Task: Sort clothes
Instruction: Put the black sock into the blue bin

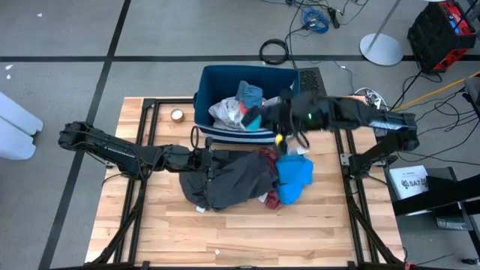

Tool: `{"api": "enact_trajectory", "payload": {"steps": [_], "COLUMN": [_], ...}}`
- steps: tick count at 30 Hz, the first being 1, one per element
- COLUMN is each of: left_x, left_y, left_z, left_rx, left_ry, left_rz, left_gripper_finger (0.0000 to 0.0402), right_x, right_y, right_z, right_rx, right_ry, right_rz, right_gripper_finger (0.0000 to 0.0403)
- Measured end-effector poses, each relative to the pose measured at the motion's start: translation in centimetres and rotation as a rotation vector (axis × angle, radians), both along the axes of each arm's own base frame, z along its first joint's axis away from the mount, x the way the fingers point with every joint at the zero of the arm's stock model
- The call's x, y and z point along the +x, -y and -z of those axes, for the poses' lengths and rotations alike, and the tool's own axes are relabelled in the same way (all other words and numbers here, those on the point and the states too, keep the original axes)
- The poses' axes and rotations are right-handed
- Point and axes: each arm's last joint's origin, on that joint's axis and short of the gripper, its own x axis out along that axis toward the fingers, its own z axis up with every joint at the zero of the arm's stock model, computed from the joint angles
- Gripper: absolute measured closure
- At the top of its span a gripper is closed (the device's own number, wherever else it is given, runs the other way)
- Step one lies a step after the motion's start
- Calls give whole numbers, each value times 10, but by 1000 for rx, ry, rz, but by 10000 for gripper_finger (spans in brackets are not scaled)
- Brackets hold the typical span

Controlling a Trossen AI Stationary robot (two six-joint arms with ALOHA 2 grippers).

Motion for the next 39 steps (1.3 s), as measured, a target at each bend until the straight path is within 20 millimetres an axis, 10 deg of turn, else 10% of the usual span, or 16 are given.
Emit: {"api": "enact_trajectory", "payload": {"steps": [19, 39], "left_x": [0, 0], "left_y": [0, 0], "left_z": [0, 0], "left_rx": [1, 1], "left_ry": [-2, -1], "left_rz": [0, 0], "left_gripper_finger": [265, 265], "right_x": [-8, -14], "right_y": [136, 153], "right_z": [33, 46], "right_rx": [143, 230], "right_ry": [-129, -201], "right_rz": [373, 471], "right_gripper_finger": [394, 331]}}
